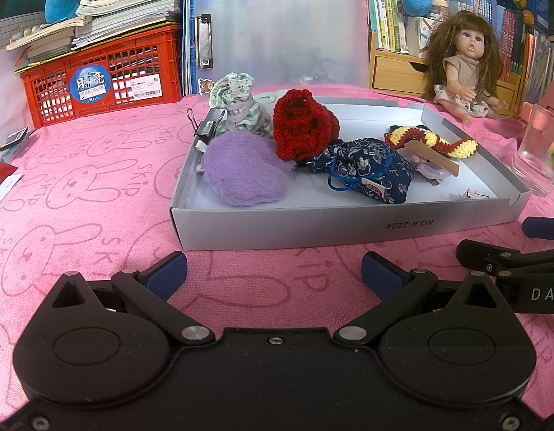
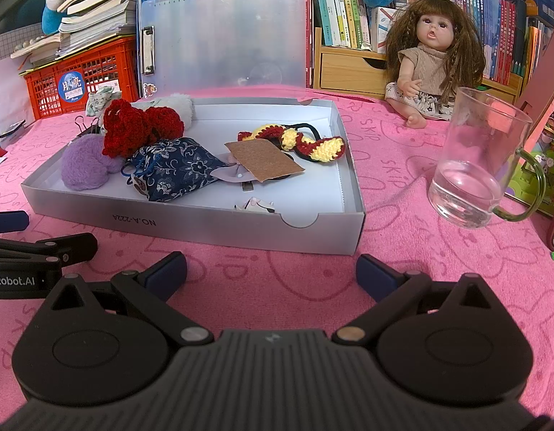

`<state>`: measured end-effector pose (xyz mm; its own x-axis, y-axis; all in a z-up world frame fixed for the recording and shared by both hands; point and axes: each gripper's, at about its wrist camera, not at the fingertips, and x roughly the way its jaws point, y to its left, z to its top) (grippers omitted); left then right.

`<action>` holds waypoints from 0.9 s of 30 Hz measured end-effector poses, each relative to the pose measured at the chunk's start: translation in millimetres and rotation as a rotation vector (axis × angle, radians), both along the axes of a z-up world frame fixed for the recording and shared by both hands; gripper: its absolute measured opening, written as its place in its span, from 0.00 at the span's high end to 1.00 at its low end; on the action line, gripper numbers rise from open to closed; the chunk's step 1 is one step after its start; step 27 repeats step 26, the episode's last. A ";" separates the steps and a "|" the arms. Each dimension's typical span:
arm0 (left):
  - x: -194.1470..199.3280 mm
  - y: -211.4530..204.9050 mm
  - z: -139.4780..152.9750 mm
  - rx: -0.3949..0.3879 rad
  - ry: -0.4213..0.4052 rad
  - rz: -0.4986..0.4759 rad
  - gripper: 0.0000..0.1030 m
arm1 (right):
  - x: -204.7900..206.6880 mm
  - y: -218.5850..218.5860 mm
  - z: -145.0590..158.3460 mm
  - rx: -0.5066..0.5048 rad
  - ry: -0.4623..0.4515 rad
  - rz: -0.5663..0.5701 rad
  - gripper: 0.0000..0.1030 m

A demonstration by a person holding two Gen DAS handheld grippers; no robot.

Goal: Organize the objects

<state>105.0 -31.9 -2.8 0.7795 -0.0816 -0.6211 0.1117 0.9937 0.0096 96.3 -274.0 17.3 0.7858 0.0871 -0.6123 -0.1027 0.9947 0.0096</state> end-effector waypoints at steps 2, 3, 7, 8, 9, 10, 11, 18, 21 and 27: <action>0.0 0.1 0.0 0.000 0.000 0.000 0.00 | 0.0 0.0 0.0 0.000 0.000 0.000 0.00; 0.0 0.1 0.0 0.000 0.000 0.000 0.00 | 0.0 0.0 0.0 0.000 0.000 0.000 0.00; 0.0 0.0 -0.1 0.000 0.000 0.000 0.00 | 0.0 -0.1 0.0 0.000 0.000 0.000 0.00; -0.1 0.0 -0.1 0.000 0.000 0.000 0.00 | 0.0 -0.1 0.0 0.000 0.000 0.000 0.00; 0.0 0.0 -0.1 0.000 0.000 0.000 0.00 | 0.0 -0.1 0.0 0.000 0.000 0.000 0.00; 0.0 0.0 -0.2 0.000 0.000 0.000 0.00 | 0.0 -0.1 0.0 0.000 0.000 0.000 0.00; -0.1 0.1 -0.2 0.000 0.000 0.000 0.00 | 0.1 -0.1 0.0 0.000 0.000 0.000 0.00; 0.0 0.1 -0.2 -0.001 0.000 0.000 0.00 | 0.0 0.1 0.0 0.000 0.000 0.000 0.00; 0.0 0.1 -0.2 -0.001 0.000 0.000 0.00 | 0.0 0.1 0.0 0.000 0.000 0.000 0.00; 0.0 0.2 -0.2 -0.001 0.000 0.000 0.00 | 0.0 0.1 0.0 0.000 0.000 0.000 0.00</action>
